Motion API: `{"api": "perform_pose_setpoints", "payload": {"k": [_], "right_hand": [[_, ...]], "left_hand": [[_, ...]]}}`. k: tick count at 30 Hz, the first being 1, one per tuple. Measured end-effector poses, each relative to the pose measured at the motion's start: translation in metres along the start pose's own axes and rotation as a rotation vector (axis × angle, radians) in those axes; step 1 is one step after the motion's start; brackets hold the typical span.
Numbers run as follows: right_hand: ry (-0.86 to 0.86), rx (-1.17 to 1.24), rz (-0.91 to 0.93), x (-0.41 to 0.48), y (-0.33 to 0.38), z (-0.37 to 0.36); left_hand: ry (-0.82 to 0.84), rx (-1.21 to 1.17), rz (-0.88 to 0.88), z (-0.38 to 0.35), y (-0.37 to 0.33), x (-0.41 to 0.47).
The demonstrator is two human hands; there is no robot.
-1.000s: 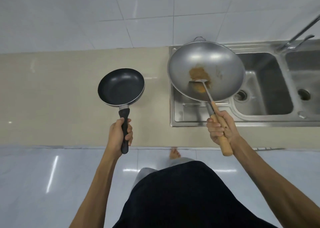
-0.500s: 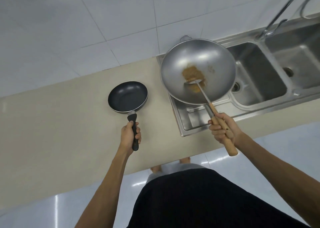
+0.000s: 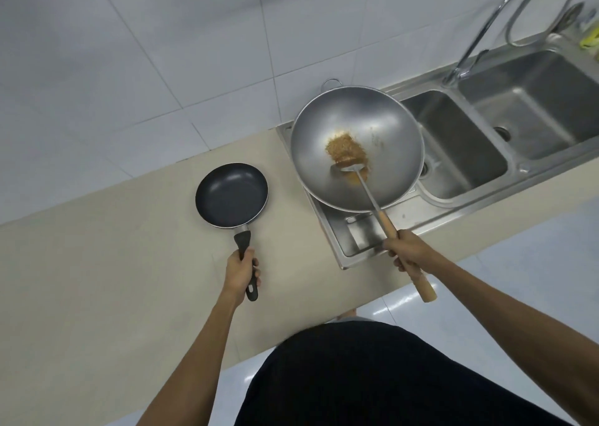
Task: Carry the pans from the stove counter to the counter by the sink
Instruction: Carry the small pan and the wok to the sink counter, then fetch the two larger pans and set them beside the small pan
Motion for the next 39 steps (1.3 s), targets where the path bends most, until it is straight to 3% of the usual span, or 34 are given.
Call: {"api": "perform_pose_setpoints", "payload": {"k": [5,12,19,24,30,34,39], "right_hand": [[-0.179,-0.264,0.077,-0.008,0.005,-0.003],[-0.261,-0.461,0.108,-0.025,0.011,-0.009],[-0.249,-0.42,0.141,-0.042,0.003,-0.025],[-0.263,-0.359,0.206,-0.058,-0.011,-0.021],[-0.257,-0.31,0.346,-0.071,-0.014,0.011],[-0.257,-0.32,0.414,-0.071,-0.012,0.055],[-0.296,-0.424,0.485,-0.068,-0.015,0.156]], "left_hand": [[0.019,0.155,-0.031,0.0,0.004,0.001],[0.019,0.236,-0.059,0.003,0.005,0.001],[-0.017,0.365,-0.066,0.014,0.008,-0.006],[-0.168,0.51,-0.143,0.028,0.007,-0.013],[-0.386,0.751,-0.376,0.011,-0.032,-0.04],[-0.373,0.845,-0.563,-0.034,-0.066,-0.058],[-0.309,0.921,-0.748,-0.146,-0.122,-0.088]]}}
Point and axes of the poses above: each hand's wrist, its own x-axis towards the middle knuckle, its own z-axis out of the back of the hand, y = z × x, the point moved 7 cm from there along x, towards the middle knuckle, and after that the axes turned 14 degrees about x, right-handed, at the moved point
